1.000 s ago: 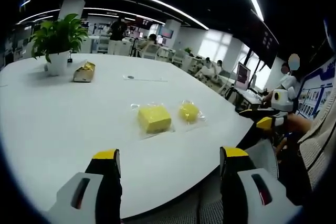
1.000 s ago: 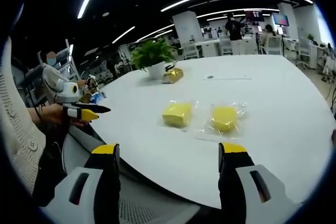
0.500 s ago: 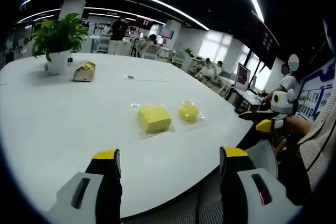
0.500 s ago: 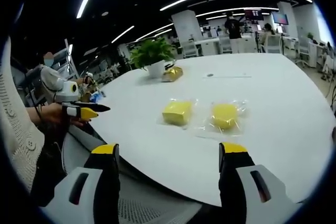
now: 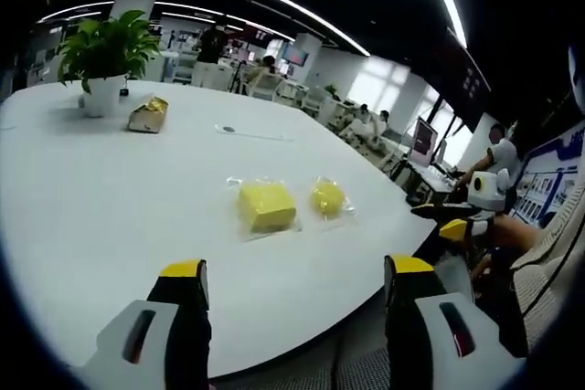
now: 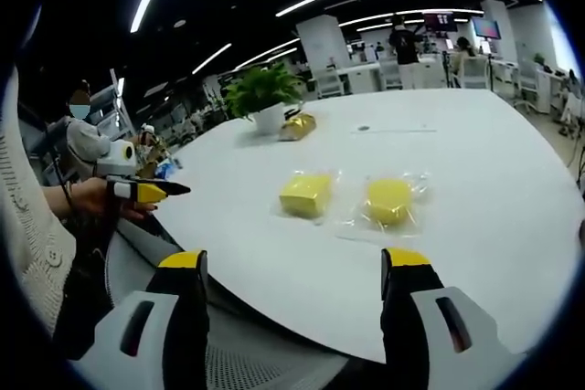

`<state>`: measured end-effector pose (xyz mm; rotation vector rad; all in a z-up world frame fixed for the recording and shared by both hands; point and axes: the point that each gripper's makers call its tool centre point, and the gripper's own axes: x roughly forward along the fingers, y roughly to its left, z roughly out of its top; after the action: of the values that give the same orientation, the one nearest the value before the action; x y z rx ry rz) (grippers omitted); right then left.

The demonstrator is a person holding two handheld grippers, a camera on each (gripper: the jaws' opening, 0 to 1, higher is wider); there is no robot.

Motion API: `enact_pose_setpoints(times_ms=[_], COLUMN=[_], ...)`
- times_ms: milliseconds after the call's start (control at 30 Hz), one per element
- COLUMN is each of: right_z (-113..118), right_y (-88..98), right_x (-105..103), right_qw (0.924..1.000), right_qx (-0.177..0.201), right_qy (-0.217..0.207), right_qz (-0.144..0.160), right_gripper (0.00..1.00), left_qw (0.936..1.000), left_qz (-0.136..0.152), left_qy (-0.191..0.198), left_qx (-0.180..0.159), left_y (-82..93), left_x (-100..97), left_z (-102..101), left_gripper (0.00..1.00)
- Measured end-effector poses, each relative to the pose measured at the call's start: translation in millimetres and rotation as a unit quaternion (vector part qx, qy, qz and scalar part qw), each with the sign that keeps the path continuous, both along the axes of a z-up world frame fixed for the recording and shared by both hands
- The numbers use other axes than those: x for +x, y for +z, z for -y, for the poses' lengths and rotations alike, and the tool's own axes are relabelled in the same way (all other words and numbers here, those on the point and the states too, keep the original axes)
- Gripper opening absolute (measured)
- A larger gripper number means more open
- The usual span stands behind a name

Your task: Compare the silicone blocks by pressing each to a similar depth, holding the contact briefly, and releasing to observe deformation and rebound differences across the visible hardness samples.

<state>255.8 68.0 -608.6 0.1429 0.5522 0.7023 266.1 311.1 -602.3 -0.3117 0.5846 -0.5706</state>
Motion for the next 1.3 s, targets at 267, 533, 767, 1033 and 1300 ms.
enact_pose_setpoints(times_ms=[267,533,767,1033,1300], right_z=[2,2,4,5,3], right_y=[-4.3,-11.3,-17.4,-24.0,-18.6], right_x=[7,14,21,31,39], right_qw=[1.0,0.9998,0.9994,0.999,0.9996], right_qx=[-0.002,-0.003,-0.005,-0.008,-0.004], right_qy=[0.001,0.003,0.003,0.0,-0.003], right_qz=[-0.008,-0.022,-0.033,-0.045,-0.028], right_gripper=[0.72,0.72,0.72,0.72,0.74], left_qw=[0.9994,0.9973,0.995,0.9941,0.9907], left_qz=[-0.012,-0.025,-0.035,-0.053,-0.077], left_qy=[0.005,0.019,0.025,0.017,0.007], left_qx=[-0.031,-0.066,-0.09,-0.093,-0.112], left_y=[3.8,3.8,1.5,-14.7,-31.0], left_x=[19.1,47.4,78.3,108.9,134.6], left_z=[0,0,6,12,23], left_gripper=[0.79,0.79,0.79,0.79,0.79])
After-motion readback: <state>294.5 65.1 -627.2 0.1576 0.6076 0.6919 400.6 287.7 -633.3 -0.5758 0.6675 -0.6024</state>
